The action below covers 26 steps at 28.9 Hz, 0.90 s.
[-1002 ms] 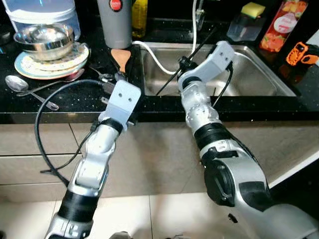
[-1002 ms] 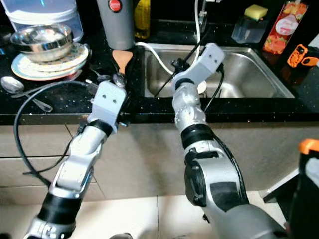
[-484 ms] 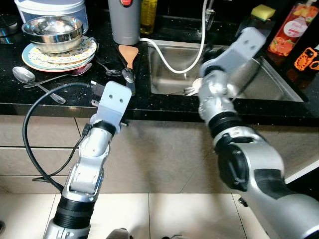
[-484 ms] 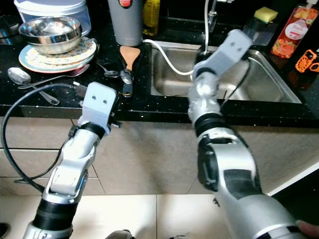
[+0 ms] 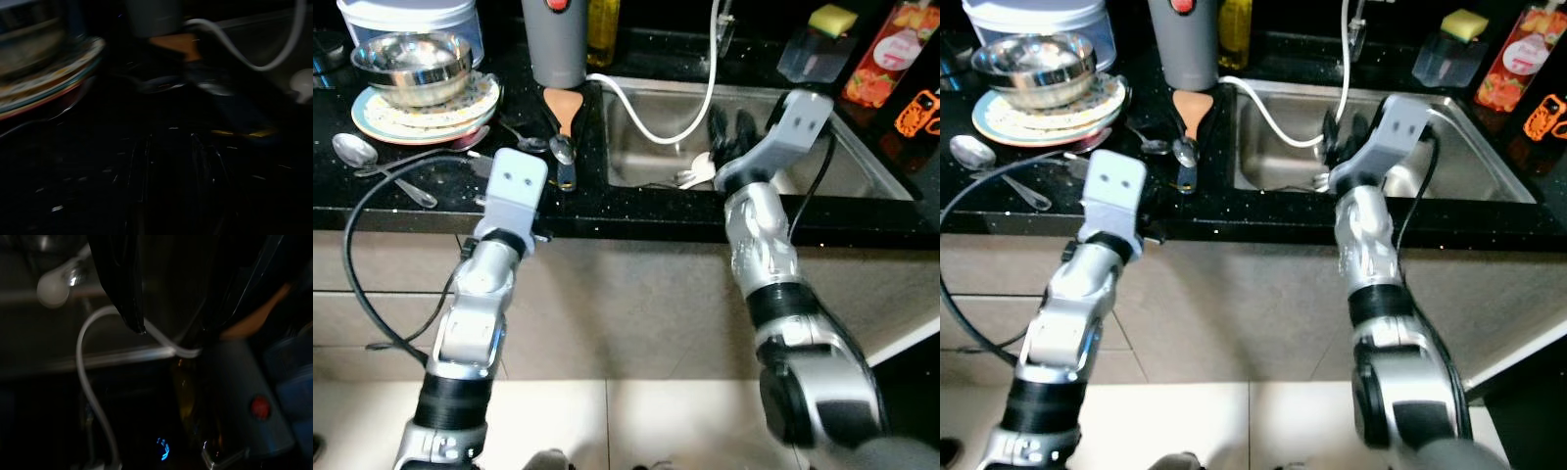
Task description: Kitchen organization
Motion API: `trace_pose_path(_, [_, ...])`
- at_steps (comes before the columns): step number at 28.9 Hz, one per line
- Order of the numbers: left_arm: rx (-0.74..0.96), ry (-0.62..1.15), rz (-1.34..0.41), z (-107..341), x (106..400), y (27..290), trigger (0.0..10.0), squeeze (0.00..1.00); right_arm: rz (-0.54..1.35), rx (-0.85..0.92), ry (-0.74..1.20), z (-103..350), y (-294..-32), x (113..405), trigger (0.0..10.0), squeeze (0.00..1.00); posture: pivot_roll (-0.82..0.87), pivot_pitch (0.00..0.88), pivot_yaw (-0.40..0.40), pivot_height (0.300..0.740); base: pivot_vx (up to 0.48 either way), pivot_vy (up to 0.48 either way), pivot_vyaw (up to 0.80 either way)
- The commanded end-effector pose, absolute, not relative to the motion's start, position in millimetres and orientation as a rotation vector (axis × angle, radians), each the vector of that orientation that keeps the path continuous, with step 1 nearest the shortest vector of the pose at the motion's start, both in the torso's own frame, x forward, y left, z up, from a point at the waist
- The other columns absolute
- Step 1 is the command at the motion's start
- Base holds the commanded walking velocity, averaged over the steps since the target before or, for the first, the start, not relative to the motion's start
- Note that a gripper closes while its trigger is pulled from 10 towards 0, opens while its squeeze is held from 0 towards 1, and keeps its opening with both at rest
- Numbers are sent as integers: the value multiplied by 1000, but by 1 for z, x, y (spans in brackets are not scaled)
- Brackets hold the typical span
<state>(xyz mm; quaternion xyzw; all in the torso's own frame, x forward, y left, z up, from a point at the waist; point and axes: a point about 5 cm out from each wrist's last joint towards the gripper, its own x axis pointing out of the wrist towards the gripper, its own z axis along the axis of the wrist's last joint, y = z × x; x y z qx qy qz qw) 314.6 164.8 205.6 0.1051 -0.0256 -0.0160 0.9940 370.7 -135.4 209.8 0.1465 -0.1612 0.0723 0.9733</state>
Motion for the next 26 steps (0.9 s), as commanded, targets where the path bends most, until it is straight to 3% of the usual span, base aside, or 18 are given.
trace_pose_path(1, [189,-25,-26,206,319,169,10000,0,149,309,-339,214,-134,364,10000,0,213,28,-55,740,0,0,0])
trace_pose_path(3, [202,-53,17,212,321,177,10000,0,153,324,-337,213,-130,360,10000,0,209,27,-50,740,0,0,0])
trace_pose_path(4, [233,-79,67,217,321,183,10000,86,164,326,-337,213,-129,357,10000,0,206,25,-46,740,0,0,0])
trace_pose_path(7, [255,-98,102,220,321,187,10000,86,172,327,-335,214,-128,355,10000,0,206,25,-46,740,0,0,0])
trace_pose_path(8, [278,-118,179,222,319,195,10000,345,177,327,-334,214,-128,354,10000,0,206,25,-46,740,0,0,0])
trace_pose_path(9, [259,-114,279,222,316,209,10000,314,178,325,-330,214,-129,354,10000,0,206,25,-46,740,0,0,0])
trace_pose_path(10, [220,-92,375,219,314,224,10000,412,176,323,-326,214,-131,354,10000,0,206,25,-46,740,0,0,0])
trace_pose_path(11, [174,-68,446,216,311,236,10000,1000,174,322,-323,213,-132,354,10000,0,206,25,-46,740,0,0,0])
trace_pose_path(19, [-76,69,616,204,313,286,10000,1000,190,309,-287,216,-131,351,10000,0,240,17,-78,740,0,0,0])
trace_pose_path(20, [-101,98,625,203,317,291,10000,549,192,307,-286,217,-131,351,10000,0,241,22,-88,740,0,0,0])
trace_pose_path(21, [-105,111,616,204,322,293,10000,0,193,305,-286,218,-132,351,10000,0,241,22,-88,740,0,0,0])
trace_pose_path(26, [-72,117,590,212,331,293,10000,0,190,300,-287,220,-134,349,10000,0,229,31,-81,740,0,0,0])
